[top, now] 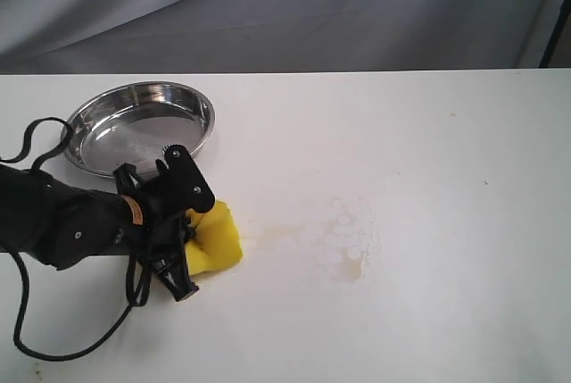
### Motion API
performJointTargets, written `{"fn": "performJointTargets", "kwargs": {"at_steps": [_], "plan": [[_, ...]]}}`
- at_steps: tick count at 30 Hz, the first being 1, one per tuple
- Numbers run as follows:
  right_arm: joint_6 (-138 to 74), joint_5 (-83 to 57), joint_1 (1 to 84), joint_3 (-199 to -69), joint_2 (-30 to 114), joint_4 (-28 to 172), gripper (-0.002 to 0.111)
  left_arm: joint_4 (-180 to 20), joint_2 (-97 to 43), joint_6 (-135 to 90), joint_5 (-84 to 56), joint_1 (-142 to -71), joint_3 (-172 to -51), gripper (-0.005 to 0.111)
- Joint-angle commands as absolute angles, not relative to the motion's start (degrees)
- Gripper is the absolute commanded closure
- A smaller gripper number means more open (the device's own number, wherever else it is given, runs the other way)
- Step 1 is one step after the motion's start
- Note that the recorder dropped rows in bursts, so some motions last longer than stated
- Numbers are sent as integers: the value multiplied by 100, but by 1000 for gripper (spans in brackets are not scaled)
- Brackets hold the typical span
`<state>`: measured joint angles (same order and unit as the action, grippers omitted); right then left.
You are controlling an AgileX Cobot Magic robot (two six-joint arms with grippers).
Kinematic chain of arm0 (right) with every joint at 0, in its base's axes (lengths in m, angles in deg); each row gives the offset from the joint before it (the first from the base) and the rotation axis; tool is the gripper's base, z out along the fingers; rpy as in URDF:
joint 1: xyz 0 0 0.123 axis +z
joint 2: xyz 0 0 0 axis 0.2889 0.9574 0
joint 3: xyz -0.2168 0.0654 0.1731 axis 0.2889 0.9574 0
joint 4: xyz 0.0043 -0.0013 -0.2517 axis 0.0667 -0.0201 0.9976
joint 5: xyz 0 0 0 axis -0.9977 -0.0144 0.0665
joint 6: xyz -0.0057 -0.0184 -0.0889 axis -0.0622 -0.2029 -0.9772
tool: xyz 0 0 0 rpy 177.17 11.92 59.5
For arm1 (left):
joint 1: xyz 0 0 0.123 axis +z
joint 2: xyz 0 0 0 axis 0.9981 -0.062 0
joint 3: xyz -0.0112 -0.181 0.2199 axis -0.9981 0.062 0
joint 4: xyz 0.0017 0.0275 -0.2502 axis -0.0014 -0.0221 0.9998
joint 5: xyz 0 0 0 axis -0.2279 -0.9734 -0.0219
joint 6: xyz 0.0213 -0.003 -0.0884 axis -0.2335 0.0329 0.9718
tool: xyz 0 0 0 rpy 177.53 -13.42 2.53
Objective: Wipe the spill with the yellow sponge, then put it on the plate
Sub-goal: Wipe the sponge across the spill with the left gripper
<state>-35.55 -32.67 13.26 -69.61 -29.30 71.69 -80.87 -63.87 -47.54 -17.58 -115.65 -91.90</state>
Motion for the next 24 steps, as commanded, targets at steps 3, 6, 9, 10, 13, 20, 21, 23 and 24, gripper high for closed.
{"fn": "performJointTargets", "kwargs": {"at_steps": [3, 6, 9, 10, 13, 20, 21, 23, 24], "plan": [[-3552, -3249, 1336, -6940, -2960, 7168, 108, -8248, -6643, -4709, -2502, -12189, -9174, 107], [-3552, -3249, 1336, -6940, -2960, 7168, 108, -8402, -6604, -4709, -2543, -12487, -9235, 107], [-3552, -3249, 1336, -6940, -2960, 7168, 108, -8402, -6427, -4709, -2532, -12607, -9235, 107], [-3552, -3249, 1336, -6940, -2960, 7168, 108, -8402, -6326, -4709, -2481, -12607, -9235, 107], [-3552, -3249, 1336, -6940, -2960, 7168, 108, -8402, -5947, -4709, -2153, -12569, -9235, 107], [-3552, -3249, 1336, -6940, -2960, 7168, 108, -8419, -4646, -4709, -674, -12569, -9235, 107], [-3552, -3249, 1336, -6940, -2960, 7168, 108, -8466, -4534, -4709, -483, -12569, -9235, 107], [-3552, -3249, 1336, -6940, -2960, 7168, 108, -8596, -4323, -4709, 16, -12569, -9235, 107], [-3552, -3249, 1336, -6940, -2960, 7168, 108, -8627, -4272, -4709, 233, -12552, -9235, 107]]}}
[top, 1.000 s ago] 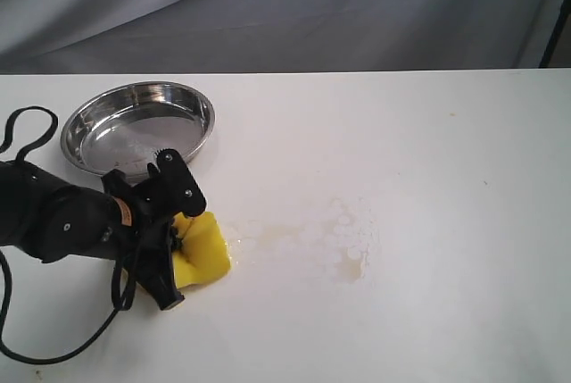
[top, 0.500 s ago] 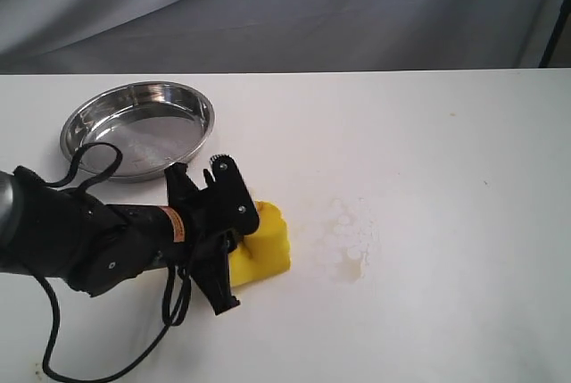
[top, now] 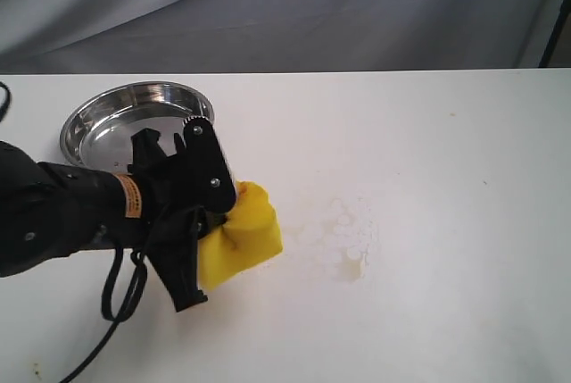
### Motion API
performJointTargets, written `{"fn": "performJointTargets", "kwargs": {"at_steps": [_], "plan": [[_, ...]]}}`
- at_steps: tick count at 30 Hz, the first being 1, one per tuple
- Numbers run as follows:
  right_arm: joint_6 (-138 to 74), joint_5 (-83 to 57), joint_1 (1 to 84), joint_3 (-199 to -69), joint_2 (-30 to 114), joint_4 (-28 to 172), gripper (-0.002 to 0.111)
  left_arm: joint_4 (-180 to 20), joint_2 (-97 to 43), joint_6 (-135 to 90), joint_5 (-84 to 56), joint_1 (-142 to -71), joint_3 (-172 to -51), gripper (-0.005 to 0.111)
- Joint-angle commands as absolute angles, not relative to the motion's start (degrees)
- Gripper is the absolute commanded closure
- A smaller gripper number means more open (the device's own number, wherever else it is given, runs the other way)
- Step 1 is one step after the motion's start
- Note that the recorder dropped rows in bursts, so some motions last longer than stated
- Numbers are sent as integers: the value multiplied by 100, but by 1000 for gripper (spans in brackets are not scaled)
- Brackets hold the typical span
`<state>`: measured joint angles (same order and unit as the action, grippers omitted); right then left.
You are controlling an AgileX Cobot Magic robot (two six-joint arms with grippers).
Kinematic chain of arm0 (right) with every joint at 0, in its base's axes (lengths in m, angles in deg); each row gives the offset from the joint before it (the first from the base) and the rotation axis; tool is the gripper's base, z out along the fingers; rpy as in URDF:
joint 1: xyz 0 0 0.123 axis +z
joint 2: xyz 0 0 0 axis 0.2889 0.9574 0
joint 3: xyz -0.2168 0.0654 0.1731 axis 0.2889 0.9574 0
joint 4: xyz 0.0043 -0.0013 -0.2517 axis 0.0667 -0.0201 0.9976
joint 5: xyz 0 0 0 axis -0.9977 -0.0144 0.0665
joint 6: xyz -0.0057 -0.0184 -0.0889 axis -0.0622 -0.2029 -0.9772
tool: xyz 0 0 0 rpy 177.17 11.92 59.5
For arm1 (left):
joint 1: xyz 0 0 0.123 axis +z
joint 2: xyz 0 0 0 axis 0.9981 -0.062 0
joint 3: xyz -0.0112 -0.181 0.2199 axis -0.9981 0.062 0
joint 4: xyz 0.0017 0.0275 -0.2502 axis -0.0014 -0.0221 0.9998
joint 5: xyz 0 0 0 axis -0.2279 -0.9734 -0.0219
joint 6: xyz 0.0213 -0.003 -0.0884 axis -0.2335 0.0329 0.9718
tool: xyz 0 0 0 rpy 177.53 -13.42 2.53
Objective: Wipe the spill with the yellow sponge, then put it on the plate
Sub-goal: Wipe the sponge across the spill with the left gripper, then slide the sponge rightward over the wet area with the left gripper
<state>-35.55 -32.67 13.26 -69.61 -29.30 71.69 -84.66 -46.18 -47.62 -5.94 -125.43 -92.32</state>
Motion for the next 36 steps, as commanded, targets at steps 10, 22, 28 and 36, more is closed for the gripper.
{"fn": "performJointTargets", "kwargs": {"at_steps": [10, 22, 28, 36], "plan": [[-3552, -3249, 1336, -6940, -2960, 7168, 108, -8628, -4597, -4014, 750, -11233, -9198, 107], [-3552, -3249, 1336, -6940, -2960, 7168, 108, -8158, -5905, -3999, 553, -11063, -9129, 107], [-3552, -3249, 1336, -6940, -2960, 7168, 108, -7944, -6258, -4363, -17, -11749, -9129, 107], [-3552, -3249, 1336, -6940, -2960, 7168, 108, -7964, -6267, -5098, -1048, -12982, -9141, 107]]}}
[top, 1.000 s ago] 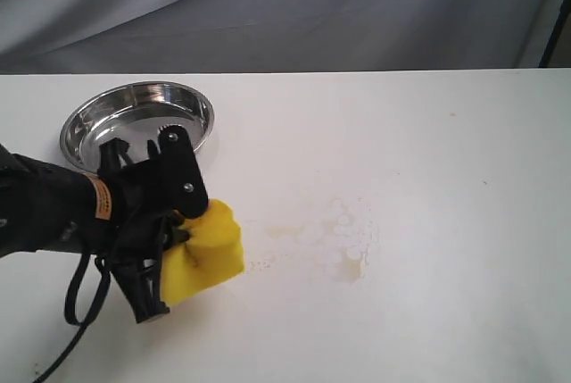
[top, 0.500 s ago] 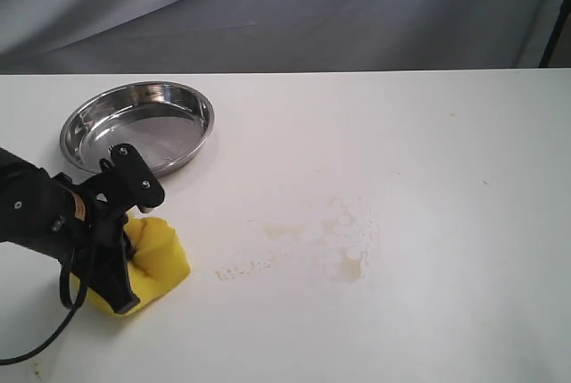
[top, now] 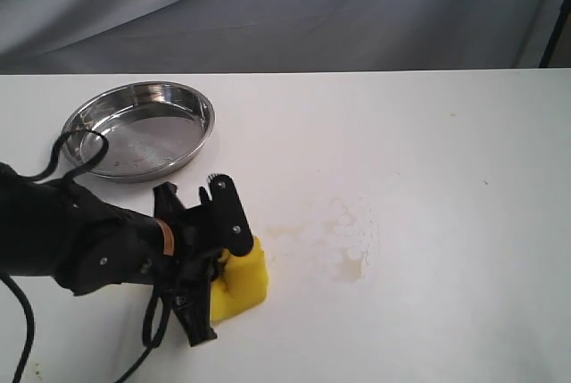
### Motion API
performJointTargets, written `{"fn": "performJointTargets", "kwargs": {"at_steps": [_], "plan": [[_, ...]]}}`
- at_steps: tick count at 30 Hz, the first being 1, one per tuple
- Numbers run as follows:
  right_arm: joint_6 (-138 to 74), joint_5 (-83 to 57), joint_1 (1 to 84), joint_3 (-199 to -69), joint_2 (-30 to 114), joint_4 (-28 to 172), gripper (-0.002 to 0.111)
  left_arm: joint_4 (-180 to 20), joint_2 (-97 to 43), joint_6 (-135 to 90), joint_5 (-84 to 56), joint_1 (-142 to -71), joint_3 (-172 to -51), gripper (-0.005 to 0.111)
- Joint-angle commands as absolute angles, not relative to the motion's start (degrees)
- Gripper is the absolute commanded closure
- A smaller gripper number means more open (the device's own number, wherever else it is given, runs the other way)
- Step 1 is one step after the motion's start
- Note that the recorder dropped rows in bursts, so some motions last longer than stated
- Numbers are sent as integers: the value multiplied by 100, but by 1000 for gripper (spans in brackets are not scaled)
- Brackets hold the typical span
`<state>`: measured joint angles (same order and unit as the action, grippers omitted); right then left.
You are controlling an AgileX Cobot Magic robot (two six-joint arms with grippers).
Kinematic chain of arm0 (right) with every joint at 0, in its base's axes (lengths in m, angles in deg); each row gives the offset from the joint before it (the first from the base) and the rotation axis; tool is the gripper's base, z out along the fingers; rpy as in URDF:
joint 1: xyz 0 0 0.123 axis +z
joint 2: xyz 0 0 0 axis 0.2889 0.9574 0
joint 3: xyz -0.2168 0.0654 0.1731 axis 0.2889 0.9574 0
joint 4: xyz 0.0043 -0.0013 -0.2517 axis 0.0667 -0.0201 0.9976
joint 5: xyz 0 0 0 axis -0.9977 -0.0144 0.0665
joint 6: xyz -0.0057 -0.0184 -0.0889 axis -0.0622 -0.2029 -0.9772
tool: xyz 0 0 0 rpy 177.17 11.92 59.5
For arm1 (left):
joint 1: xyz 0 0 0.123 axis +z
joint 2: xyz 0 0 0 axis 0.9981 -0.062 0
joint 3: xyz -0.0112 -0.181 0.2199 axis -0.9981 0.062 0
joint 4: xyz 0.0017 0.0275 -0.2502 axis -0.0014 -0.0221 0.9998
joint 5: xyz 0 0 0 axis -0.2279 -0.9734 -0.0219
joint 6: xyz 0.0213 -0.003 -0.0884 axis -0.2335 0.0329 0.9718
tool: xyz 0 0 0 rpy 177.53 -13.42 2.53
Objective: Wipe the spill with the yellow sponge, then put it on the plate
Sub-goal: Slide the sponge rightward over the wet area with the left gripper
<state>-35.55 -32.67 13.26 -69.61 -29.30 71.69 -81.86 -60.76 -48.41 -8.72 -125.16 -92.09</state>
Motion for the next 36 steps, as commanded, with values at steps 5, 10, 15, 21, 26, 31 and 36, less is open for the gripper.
{"fn": "performJointTargets", "kwargs": {"at_steps": [5, 10, 15, 21, 26, 31, 36], "plan": [[-3552, -3249, 1336, -6940, -2960, 7168, 108, -7964, -6267, -5207, -1733, -13144, -9141, 107], [-3552, -3249, 1336, -6940, -2960, 7168, 108, -7964, -6267, -5170, -1782, -13355, -9546, 107], [-3552, -3249, 1336, -6940, -2960, 7168, 108, -7964, -6468, -5182, -1834, -13873, -10219, 107], [-3552, -3249, 1336, -6940, -2960, 7168, 108, -7964, -7513, -5182, -1851, -13908, -11254, 107], [-3552, -3249, 1336, -6940, -2960, 7168, 108, -7964, -8066, -5684, -1479, -13898, -11629, 107], [-3552, -3249, 1336, -6940, -2960, 7168, 108, -7964, -8066, -5782, -124, -13269, -11629, 107], [-3552, -3249, 1336, -6940, -2960, 7168, 108, -7964, -7946, -5552, 1512, -12905, -11566, 107]]}}
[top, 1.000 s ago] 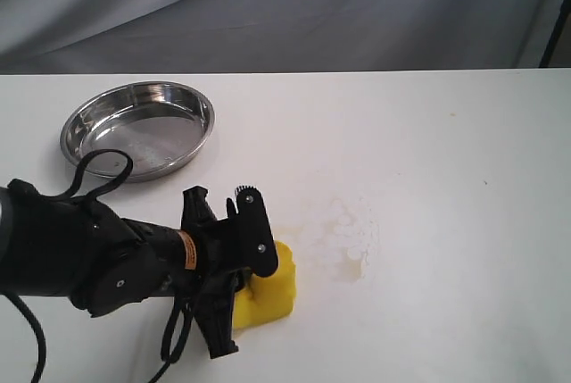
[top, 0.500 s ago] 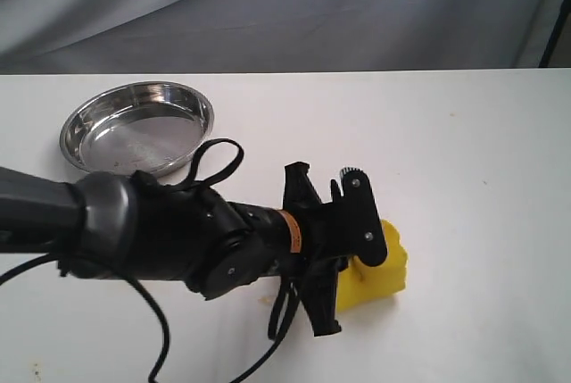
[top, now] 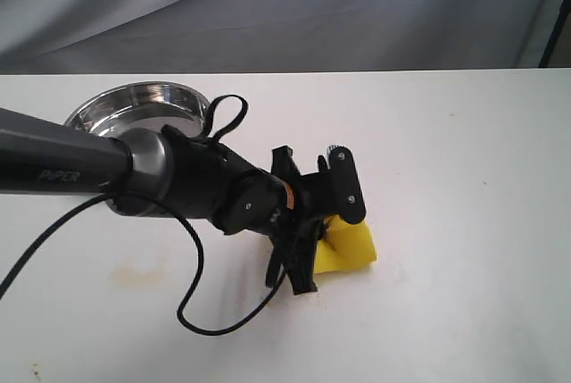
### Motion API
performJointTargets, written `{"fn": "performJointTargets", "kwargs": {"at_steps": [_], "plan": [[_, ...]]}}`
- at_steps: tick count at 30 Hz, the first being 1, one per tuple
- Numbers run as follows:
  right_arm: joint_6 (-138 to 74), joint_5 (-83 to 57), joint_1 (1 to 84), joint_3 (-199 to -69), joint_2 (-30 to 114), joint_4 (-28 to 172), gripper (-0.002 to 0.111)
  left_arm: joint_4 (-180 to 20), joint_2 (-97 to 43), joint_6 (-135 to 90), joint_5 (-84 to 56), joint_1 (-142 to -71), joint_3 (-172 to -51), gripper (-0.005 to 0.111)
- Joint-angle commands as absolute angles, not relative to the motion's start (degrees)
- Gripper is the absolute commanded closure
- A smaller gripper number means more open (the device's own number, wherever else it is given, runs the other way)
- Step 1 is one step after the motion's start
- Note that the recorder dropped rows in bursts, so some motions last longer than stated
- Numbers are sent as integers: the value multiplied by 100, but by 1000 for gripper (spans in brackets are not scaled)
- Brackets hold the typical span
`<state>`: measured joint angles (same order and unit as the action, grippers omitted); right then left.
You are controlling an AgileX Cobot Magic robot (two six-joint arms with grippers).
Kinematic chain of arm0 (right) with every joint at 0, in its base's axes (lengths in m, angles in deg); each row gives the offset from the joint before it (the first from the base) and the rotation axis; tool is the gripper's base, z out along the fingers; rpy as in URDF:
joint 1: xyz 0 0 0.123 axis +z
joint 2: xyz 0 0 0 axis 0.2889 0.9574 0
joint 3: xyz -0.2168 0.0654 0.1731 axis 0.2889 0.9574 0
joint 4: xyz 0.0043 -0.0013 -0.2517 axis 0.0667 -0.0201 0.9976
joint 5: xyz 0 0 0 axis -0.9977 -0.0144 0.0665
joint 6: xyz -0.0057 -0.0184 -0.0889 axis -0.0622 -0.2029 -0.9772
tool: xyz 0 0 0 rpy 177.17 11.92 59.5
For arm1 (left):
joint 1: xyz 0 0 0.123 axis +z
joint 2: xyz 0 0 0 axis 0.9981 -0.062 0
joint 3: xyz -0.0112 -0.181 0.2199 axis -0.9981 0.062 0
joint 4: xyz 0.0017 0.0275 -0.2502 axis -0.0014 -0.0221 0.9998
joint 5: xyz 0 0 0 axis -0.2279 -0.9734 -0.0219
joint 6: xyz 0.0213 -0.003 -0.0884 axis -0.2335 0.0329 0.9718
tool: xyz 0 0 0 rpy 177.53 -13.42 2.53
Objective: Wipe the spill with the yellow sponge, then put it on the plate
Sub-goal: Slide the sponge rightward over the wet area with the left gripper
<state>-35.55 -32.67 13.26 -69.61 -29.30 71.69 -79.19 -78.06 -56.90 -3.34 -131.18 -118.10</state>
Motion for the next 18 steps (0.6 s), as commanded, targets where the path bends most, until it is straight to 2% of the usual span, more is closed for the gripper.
{"fn": "performJointTargets", "kwargs": {"at_steps": [1, 6, 13, 18], "plan": [[-3552, -3249, 1336, -6940, -2960, 7168, 108, -7977, -7887, -5447, 1500, -12905, -11489, 107], [-3552, -3249, 1336, -6940, -2960, 7168, 108, -8189, -7569, -5037, 1450, -12905, -11074, 107], [-3552, -3249, 1336, -6940, -2960, 7168, 108, -10259, -7101, -2630, 1497, -12851, -10275, 107], [-3552, -3249, 1336, -6940, -2960, 7168, 108, -10805, -6810, -1631, 1490, -12491, -9603, 107]]}}
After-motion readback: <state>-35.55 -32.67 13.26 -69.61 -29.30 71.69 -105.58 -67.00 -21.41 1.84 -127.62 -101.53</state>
